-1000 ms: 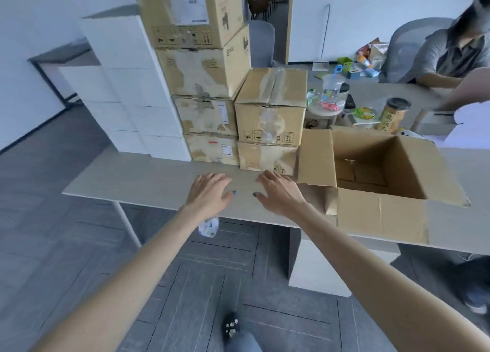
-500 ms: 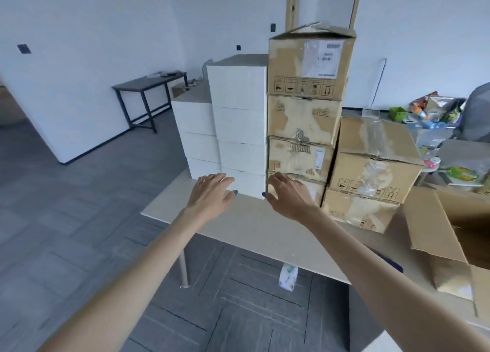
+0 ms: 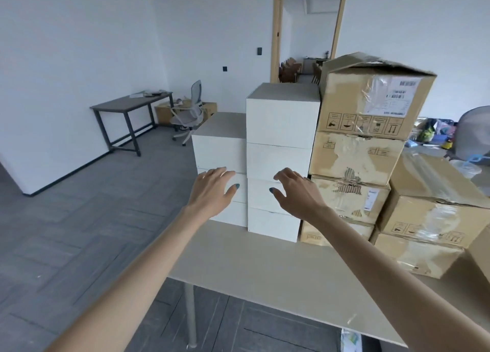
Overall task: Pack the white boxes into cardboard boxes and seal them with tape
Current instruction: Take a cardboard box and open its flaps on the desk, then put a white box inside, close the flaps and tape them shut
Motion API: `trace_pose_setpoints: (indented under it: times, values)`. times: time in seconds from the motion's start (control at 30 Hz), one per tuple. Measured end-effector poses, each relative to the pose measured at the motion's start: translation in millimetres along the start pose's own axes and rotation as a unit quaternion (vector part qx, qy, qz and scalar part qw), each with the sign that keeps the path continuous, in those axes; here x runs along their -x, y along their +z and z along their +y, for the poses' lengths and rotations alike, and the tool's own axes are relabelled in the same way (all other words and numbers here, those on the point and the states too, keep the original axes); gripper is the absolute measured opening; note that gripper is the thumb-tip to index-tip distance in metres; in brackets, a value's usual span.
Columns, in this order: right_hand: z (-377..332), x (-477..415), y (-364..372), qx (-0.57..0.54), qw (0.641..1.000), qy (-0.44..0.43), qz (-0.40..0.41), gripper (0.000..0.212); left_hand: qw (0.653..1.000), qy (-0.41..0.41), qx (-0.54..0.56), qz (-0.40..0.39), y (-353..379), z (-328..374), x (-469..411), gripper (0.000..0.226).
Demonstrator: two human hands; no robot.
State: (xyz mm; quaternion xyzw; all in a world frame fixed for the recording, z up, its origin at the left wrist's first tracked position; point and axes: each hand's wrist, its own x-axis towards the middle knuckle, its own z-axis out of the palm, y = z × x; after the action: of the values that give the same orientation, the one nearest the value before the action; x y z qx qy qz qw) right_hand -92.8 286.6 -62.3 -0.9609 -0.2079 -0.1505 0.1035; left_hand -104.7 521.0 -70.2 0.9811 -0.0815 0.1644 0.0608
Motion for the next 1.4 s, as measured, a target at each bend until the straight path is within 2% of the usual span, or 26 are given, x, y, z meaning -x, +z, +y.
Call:
trace_pose_setpoints:
  times: [0.17, 0.47, 0.63, 0.77, 0.97, 1.13, 1.2, 1.27, 1.4]
  values:
    - [-19.9, -87.7, 15.3, -0.018, 0.999, 0.004, 0.033, 0.038, 0.999, 0.006, 0.006, 0.032, -4.0, -60.2, -63.0, 0.047]
    - [-57.5, -202.3, 69.1, -0.009, 0.999, 0.027, 0.042, 0.036, 1.0, 0.014, -0.002, 0.021, 23.7, -159.8, -151.8, 0.051]
    - [-64.4, -235.2, 96.0, 0.028, 0.997, 0.05, 0.052, 0.036, 0.997, 0.067, -0.002, 0.045, 51.7, -197.1, -199.7, 0.062]
    - [-75.6, -248.8, 114.5, 0.05, 0.989, 0.111, 0.082, 0.033, 0.986, 0.16, -0.018, 0.04, 68.0, -222.8, -232.4, 0.074]
    - [-95.2, -267.8, 133.6, 0.07, 0.961, 0.237, 0.124, 0.029, 0.962, 0.266, 0.001, 0.06, 80.3, -274.0, -261.8, 0.064]
    - [-107.0, -279.1, 140.2, 0.038, 0.948, 0.285, 0.133, 0.032, 0.946, 0.311, 0.071, 0.054, 86.3, -314.3, -279.5, 0.063]
    - [-110.4, -286.8, 142.2, -0.01, 0.938, 0.317, 0.141, 0.04, 0.946, 0.292, 0.138, 0.026, 89.1, -320.5, -283.5, 0.063]
    - [-112.4, -296.2, 143.2, -0.089, 0.914, 0.366, 0.152, 0.05, 0.946, 0.225, 0.233, -0.004, 90.4, -319.5, -284.6, 0.069]
    - [-103.4, -314.5, 140.1, -0.291, 0.822, 0.452, 0.185, 0.065, 0.903, 0.079, 0.414, -0.078, 84.6, -307.9, -286.6, 0.077]
